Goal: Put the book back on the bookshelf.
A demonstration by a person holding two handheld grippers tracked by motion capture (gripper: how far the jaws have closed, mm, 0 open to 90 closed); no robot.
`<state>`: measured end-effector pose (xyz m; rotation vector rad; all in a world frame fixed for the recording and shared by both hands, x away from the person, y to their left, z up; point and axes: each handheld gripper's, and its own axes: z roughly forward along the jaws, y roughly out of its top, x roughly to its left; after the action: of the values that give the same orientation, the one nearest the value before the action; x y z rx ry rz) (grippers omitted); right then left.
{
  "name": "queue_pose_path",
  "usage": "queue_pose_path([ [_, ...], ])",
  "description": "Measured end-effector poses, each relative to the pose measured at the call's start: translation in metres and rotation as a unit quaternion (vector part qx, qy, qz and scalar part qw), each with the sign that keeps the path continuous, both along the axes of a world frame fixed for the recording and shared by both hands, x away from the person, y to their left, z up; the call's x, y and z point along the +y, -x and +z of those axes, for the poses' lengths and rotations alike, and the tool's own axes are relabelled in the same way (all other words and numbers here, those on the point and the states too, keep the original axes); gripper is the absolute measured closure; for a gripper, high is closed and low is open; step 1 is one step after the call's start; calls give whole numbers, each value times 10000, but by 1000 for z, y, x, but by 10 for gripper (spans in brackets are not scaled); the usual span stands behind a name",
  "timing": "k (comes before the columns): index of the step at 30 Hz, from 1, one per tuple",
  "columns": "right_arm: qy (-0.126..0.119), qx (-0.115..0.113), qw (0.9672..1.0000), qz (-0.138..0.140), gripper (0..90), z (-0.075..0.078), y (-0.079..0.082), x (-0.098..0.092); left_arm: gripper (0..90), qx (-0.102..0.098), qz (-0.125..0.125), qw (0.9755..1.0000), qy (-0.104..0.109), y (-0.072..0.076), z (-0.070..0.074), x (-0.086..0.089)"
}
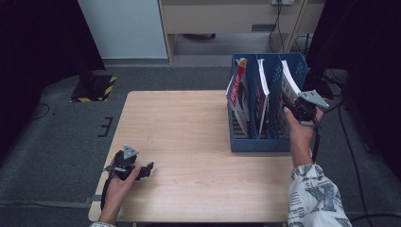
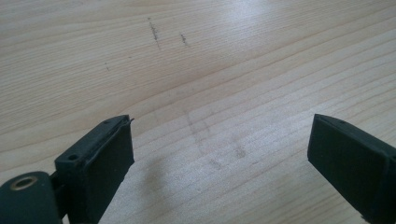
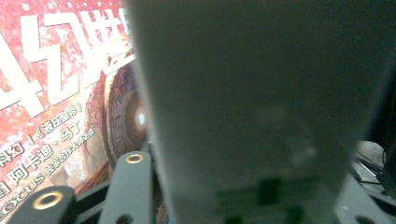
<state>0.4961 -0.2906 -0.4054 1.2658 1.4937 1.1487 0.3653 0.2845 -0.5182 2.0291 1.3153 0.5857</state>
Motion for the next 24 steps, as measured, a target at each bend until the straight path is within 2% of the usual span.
queue_pose_path([
  [11,49,131,9999,94,379,-1,1,0,67,-10,12,10000,12,0,0,0],
  [19,-12,250,9996,165,241,-1,2,0,67,-6,-2,10000,8,0,0,0],
  [24,-42,215,9996,173,231,-1,5,0,67,-5,1,10000,4,0,0,0],
])
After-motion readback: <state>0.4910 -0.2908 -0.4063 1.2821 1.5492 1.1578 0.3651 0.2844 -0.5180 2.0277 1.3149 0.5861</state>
